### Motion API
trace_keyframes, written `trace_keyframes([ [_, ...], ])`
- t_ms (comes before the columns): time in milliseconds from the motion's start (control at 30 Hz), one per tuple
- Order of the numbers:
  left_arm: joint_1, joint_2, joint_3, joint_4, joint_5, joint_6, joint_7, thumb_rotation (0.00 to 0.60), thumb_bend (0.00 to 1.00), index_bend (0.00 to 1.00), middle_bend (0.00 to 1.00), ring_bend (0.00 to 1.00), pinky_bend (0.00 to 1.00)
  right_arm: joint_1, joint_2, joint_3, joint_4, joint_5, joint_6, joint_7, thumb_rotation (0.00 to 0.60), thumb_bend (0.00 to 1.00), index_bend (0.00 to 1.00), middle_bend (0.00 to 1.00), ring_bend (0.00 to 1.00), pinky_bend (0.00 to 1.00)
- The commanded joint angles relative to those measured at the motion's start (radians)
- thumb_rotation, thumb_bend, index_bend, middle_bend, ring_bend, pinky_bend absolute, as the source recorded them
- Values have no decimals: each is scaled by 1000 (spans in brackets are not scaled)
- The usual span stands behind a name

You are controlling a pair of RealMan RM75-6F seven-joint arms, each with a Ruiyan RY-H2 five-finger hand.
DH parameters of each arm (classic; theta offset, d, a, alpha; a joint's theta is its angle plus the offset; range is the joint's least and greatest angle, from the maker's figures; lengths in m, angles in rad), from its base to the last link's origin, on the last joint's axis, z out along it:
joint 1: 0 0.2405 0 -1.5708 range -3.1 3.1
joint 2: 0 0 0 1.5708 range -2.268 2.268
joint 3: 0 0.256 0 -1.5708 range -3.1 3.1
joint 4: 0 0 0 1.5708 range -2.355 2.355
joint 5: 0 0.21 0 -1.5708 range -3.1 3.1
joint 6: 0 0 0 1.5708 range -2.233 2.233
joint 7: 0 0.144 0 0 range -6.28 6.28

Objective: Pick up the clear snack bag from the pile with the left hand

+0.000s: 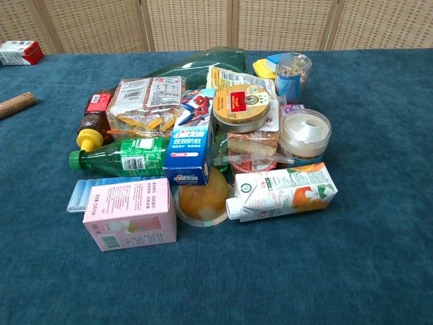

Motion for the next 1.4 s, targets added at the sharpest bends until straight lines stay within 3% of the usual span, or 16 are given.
trace_keyframes([
  [33, 1, 1, 2, 0, 3, 1, -1, 600, 275, 58, 60, 0, 0, -2, 0, 0, -3, 1, 0, 5, 478, 113, 12, 89, 0, 0],
  [300, 1, 4, 1, -2, 14, 10, 1, 600, 274, 50, 59, 0, 0, -9, 2, -9, -5, -14, 6, 25, 477, 113, 12, 89, 0, 0],
  [467, -26, 16, -10, -12, -10, -36, -5, 600, 274, 38, 46, 0, 0, -15, 4, -12, -7, -18, 10, 38, 478, 112, 12, 89, 0, 0],
  [833, -215, -22, -68, -1, -127, -301, 63, 600, 274, 0, 0, 0, 0, -30, 15, -17, -2, -18, 17, 68, 485, 112, 11, 88, 0, 0],
  [1167, -421, -156, -130, 100, -265, -542, 68, 600, 274, 0, 0, 0, 0, -66, 36, -22, -2, -12, 50, 97, 480, 113, 9, 88, 0, 0],
  [1400, -528, -258, -144, 207, -332, -641, 75, 600, 277, 0, 0, 0, 0, -83, 47, -21, -5, -8, 65, 113, 481, 111, 7, 88, 0, 0],
])
